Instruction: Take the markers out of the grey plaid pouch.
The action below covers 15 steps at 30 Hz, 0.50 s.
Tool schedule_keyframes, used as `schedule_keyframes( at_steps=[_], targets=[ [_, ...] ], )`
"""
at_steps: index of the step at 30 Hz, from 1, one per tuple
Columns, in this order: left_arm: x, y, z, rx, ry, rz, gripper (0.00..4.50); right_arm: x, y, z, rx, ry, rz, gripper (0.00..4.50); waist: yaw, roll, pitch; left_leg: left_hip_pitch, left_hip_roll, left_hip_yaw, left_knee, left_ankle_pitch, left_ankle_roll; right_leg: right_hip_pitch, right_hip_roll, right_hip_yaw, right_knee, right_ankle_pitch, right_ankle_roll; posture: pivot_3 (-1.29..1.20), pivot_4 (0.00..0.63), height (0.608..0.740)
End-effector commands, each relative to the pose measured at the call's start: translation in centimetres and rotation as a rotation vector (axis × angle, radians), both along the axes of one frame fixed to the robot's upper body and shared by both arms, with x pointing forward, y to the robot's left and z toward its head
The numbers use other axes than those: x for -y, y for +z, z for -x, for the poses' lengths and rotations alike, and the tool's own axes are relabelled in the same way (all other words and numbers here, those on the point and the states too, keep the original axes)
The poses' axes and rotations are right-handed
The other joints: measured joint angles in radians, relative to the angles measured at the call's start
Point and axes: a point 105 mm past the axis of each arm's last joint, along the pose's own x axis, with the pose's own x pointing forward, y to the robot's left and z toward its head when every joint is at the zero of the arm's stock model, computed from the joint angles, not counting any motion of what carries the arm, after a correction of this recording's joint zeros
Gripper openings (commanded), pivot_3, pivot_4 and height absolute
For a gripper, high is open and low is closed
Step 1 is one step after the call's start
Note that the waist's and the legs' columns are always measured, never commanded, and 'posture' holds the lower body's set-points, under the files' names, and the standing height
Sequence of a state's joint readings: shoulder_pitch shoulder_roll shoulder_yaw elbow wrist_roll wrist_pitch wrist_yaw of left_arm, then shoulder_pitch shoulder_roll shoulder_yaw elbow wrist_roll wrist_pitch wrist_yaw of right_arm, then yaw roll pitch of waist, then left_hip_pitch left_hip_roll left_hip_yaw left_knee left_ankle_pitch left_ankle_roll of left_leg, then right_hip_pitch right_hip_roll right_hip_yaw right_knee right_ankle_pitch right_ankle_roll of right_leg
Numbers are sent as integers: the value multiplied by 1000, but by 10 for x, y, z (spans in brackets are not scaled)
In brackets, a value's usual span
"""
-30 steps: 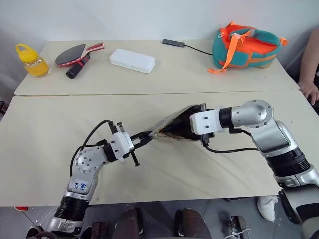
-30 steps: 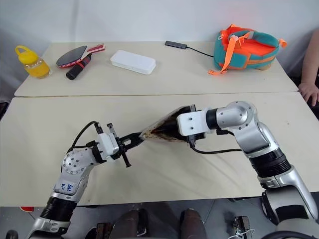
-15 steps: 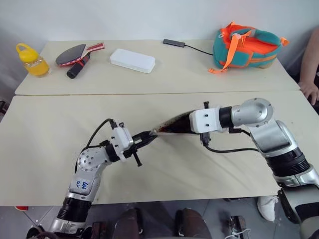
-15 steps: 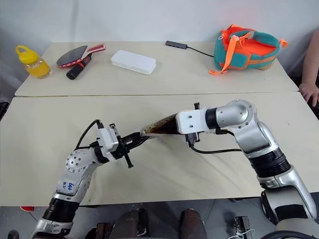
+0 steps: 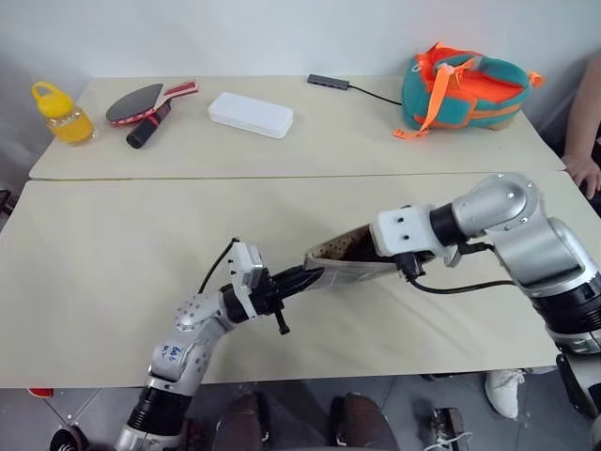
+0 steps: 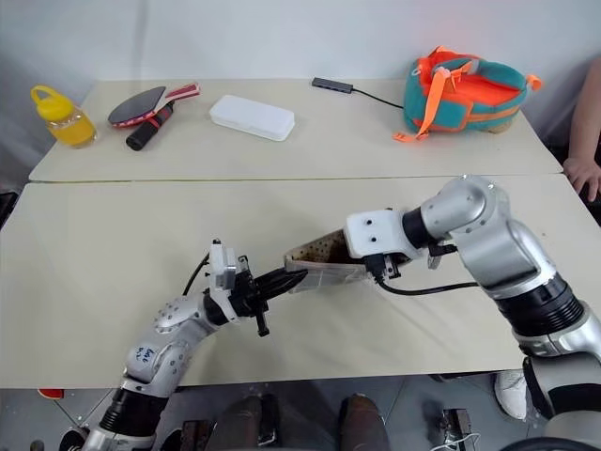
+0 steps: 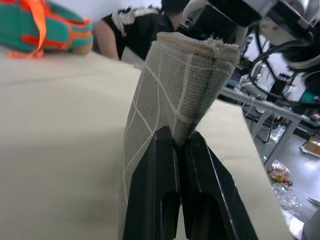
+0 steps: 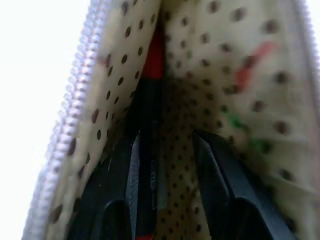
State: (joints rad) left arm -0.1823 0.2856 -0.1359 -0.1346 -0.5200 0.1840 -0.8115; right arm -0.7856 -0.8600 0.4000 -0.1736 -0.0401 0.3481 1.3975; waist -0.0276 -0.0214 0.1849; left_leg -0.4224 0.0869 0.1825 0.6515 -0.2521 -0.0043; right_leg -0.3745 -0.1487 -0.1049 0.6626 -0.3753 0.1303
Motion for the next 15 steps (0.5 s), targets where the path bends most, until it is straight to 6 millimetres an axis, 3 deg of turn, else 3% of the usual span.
schedule_keyframes(
  at_steps=[1, 11, 15],
  targets=[
    [-1, 1, 1, 39, 8, -5, 0, 6, -6, -6, 19, -36, 33, 1669, 0, 0, 0, 0, 0, 0, 0, 0, 0, 0, 0, 0, 0, 0, 0, 0, 150, 740],
    [-1, -2, 3, 49, 8, -17, 0, 6, -23, -6, 16, -33, 36, 1669, -3, 0, 0, 1, 0, 0, 0, 0, 0, 1, 0, 0, 0, 0, 0, 0, 150, 740],
    [-1, -1, 3, 56, 12, -21, 0, 6, -22, -8, 24, -36, 21, 721, -4, 0, 0, 1, 0, 0, 1, 0, 0, 1, 0, 0, 0, 0, 0, 0, 150, 740]
  ],
)
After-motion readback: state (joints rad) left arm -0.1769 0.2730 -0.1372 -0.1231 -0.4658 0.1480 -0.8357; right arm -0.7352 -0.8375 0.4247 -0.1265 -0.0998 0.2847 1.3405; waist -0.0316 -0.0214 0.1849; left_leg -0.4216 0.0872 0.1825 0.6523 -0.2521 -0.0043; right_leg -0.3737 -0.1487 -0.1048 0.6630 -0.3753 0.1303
